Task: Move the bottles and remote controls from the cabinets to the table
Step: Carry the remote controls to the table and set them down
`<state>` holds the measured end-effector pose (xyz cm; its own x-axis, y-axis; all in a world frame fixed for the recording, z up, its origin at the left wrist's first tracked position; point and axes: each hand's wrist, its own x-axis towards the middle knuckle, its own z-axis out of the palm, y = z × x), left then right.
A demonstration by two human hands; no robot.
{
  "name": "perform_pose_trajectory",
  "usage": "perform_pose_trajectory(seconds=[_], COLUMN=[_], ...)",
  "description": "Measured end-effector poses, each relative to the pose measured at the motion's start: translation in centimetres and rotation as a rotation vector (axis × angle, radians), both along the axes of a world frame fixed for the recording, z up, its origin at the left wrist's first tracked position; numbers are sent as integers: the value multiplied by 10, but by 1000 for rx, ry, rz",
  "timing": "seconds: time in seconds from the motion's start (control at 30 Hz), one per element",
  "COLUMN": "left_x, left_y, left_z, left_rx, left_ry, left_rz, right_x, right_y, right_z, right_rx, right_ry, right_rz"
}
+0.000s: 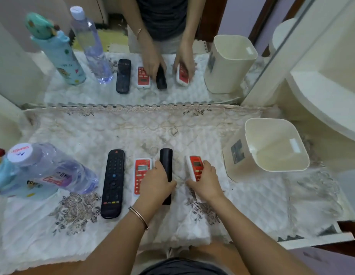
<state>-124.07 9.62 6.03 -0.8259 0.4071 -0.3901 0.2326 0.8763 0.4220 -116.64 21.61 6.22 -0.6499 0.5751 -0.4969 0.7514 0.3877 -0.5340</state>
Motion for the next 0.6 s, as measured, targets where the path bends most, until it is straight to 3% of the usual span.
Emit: perform_pose_trajectory(seconds=[0.23,0.6], left_x=[-9,-3], left_y=[4,-1], left_z=[-4,-7], left_rx=[-156,-141], left_ry=[64,-25], left_rz=[-148,-100], right_x=[-2,-15], right_y=[-7,-10], right_z=[-4,-4], right_rx=[230,178], right_ry=[-128,-92], right_rz=[104,130])
